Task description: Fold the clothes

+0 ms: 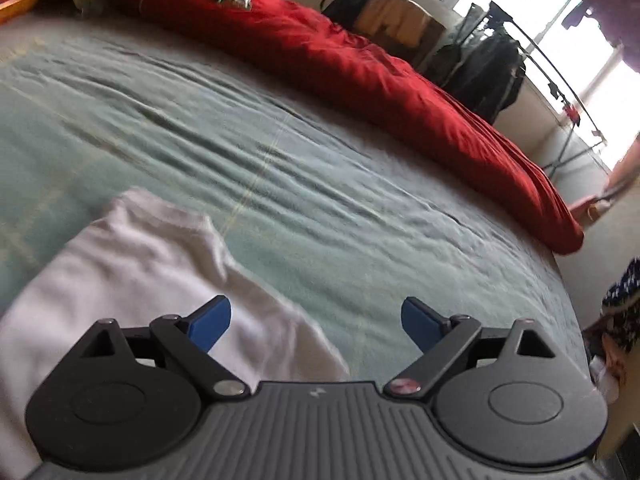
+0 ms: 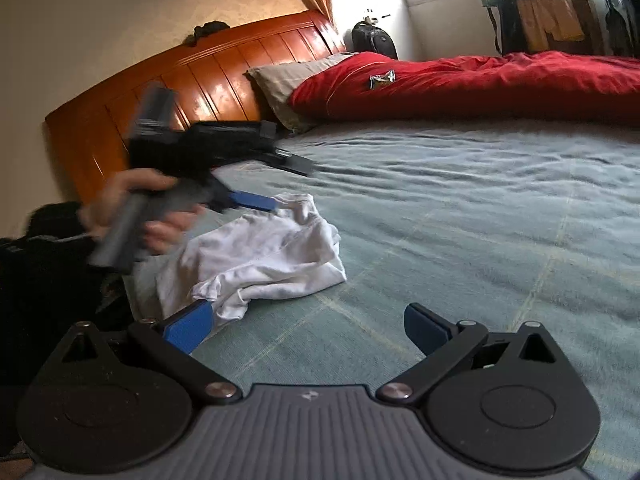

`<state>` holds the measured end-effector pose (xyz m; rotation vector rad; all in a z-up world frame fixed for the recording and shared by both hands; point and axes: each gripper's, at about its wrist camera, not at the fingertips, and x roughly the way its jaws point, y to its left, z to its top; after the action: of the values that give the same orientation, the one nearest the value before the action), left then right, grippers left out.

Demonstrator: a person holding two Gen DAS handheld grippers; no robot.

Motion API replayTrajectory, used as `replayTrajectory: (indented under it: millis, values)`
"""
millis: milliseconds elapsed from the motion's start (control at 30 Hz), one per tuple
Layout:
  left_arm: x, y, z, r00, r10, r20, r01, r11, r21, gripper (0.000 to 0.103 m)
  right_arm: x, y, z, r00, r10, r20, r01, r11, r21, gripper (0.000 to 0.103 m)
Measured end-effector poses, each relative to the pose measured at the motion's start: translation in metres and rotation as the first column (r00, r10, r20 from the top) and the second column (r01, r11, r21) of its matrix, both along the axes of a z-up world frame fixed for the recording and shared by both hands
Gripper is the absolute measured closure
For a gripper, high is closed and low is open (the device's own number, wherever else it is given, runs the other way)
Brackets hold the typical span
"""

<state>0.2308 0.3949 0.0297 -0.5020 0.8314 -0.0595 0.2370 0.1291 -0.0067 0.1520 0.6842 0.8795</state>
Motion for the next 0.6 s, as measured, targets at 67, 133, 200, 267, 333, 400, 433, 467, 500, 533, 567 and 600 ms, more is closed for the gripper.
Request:
replayTrajectory:
  millis: [67, 133, 200, 267, 333, 400, 433, 467, 500, 533, 567, 600]
  values:
    - [-0.021, -0.004, 0.002, 1.000, 0.005, -0.014, -0.005, 1.000, 0.006, 0.011, -0.003, 0.000, -0.001, 1.000, 0.007, -0.017, -0.007, 1.000, 0.015, 0.000]
    - [-0.036, -0.011, -0.009, 0.999, 0.014, -0.043, -0.015, 1.000, -0.006, 0.011, -0.009, -0.001, 0.000, 1.000, 0.019, -0.023, -0.018, 1.000, 0.024, 0.000]
    - [-0.045, -0.015, -0.034, 0.997, 0.018, -0.082, -0.022, 0.998, -0.060, 0.011, -0.016, -0.003, 0.003, 1.000, 0.024, -0.019, -0.023, 0.999, 0.027, 0.000]
    - [-0.049, -0.018, -0.050, 0.996, 0.029, -0.083, -0.036, 0.996, -0.082, 0.010, -0.021, -0.004, 0.005, 1.000, 0.025, -0.018, -0.024, 0.999, 0.029, 0.000]
    - [-0.052, -0.022, -0.053, 0.997, 0.043, -0.065, -0.049, 0.995, -0.082, 0.010, -0.025, -0.005, 0.008, 0.999, 0.030, -0.017, -0.029, 0.999, 0.029, 0.000]
    - [-0.061, -0.019, -0.036, 0.998, 0.047, -0.031, -0.050, 0.991, -0.120, 0.009, -0.029, -0.005, 0.011, 0.999, 0.038, -0.014, -0.037, 0.999, 0.027, 0.000]
    - [-0.069, -0.018, -0.028, 0.998, 0.058, 0.002, -0.057, 0.990, -0.130, 0.008, -0.031, -0.005, 0.011, 0.999, 0.044, -0.010, -0.044, 0.999, 0.027, 0.000]
    - [-0.080, -0.018, -0.021, 0.996, 0.081, 0.025, -0.077, 0.991, -0.109, 0.008, -0.033, -0.004, 0.011, 0.999, 0.053, -0.003, -0.052, 0.998, 0.026, 0.000]
    - [-0.091, -0.018, -0.015, 0.994, 0.103, 0.048, -0.098, 0.991, -0.087, 0.008, -0.034, -0.003, 0.011, 0.998, 0.065, 0.003, -0.066, 0.997, 0.027, 0.000]
    - [-0.101, -0.018, -0.009, 0.990, 0.124, 0.070, -0.119, 0.991, -0.065, 0.008, -0.034, 0.001, 0.009, 0.996, 0.087, 0.008, -0.087, 0.996, 0.030, 0.000]
    - [-0.112, -0.018, -0.008, 0.987, 0.141, 0.081, -0.139, 0.990, -0.035, 0.008, -0.034, 0.008, 0.007, 0.993, 0.117, 0.014, -0.117, 0.992, 0.035, 0.000]
    - [-0.122, -0.018, -0.010, 0.984, 0.159, 0.081, -0.158, 0.987, -0.019, 0.008, -0.034, 0.016, 0.003, 0.989, 0.149, 0.018, -0.150, 0.988, 0.042, 0.000]
